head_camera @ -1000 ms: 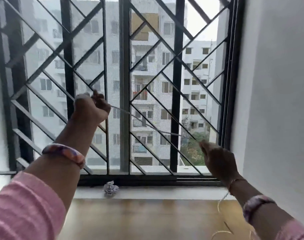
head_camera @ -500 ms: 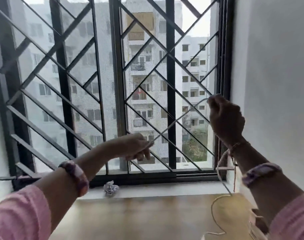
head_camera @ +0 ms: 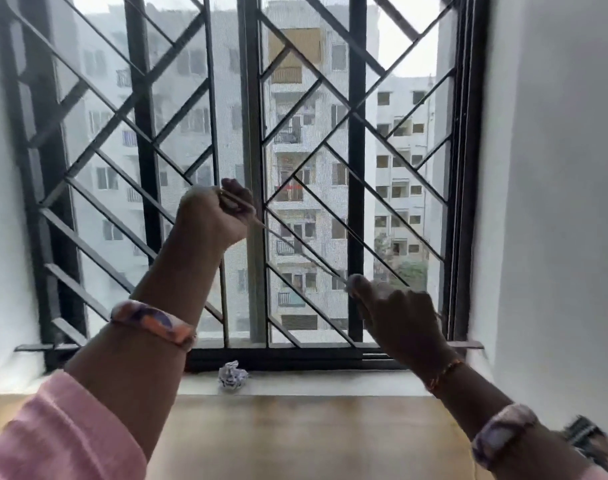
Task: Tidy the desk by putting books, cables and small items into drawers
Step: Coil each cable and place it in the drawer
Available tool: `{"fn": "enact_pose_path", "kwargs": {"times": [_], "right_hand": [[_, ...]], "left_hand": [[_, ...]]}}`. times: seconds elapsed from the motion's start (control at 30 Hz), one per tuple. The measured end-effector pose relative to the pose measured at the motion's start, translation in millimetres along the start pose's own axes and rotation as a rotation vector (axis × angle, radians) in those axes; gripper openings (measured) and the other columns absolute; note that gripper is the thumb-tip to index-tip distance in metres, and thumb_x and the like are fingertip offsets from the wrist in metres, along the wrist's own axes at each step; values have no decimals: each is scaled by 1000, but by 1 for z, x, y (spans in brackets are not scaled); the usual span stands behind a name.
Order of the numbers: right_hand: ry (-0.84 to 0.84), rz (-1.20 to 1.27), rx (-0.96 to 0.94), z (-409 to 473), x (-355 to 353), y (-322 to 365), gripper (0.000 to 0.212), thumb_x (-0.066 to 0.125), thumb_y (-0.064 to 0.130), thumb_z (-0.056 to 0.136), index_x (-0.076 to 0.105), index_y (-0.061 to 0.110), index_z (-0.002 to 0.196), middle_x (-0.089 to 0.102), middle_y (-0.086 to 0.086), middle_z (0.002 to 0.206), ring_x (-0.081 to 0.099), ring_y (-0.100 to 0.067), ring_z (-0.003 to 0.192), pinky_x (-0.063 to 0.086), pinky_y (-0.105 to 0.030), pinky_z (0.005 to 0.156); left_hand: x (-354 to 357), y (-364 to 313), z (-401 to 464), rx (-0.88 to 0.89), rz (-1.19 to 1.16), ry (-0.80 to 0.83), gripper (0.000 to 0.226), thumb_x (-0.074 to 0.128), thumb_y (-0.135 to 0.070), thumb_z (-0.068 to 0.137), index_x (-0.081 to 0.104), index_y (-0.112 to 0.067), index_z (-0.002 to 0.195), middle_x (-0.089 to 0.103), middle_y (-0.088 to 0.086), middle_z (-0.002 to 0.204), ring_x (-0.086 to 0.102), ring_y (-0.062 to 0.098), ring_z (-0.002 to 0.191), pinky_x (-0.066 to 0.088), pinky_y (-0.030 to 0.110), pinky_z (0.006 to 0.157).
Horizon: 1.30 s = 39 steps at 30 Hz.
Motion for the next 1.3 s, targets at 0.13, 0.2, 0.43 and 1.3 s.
{"fn": "enact_pose_path", "kwargs": {"times": [0.13,0.2,0.43,1.3], "right_hand": [[-170,70,-176,12,-37,42,37,38,31,97,64,18,74,43,4,42,40,-13,31,31,-19,40],[-268,96,-123,34,-63,32,45,33,35,99,67,17,75,50,4,45,41,-13,32,28,-18,42],[-282,261,-19,82,-86,-23,51,30,51,95,57,12,75,55,0,56,58,-28,49,40,-27,44],[-276,-50,41,46,-183,19,27,39,45,93,50,20,92,60,-7,61,58,-30,44,41,-27,40]], "left_hand": [[-11,-3,5,508,706,-94,33,28,-8,99,50,-9,74,53,2,61,55,5,40,47,19,45],[-3,16,-7,719,1371,163,33,34,-12,99,51,-12,71,55,-1,58,56,5,46,46,17,47],[23,59,-90,-309,905,684,33,50,-19,79,62,-11,49,57,-1,46,50,6,34,40,10,35],[45,41,-184,-253,794,667,22,52,-27,81,56,-6,75,56,0,55,50,7,46,44,17,45]]}}
Point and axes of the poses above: each hand's wrist, its own z-axis towards the middle knuckle, its own x-axis out of the palm, y = z × x, the point moved 6 cm from there along z, towards the middle knuckle
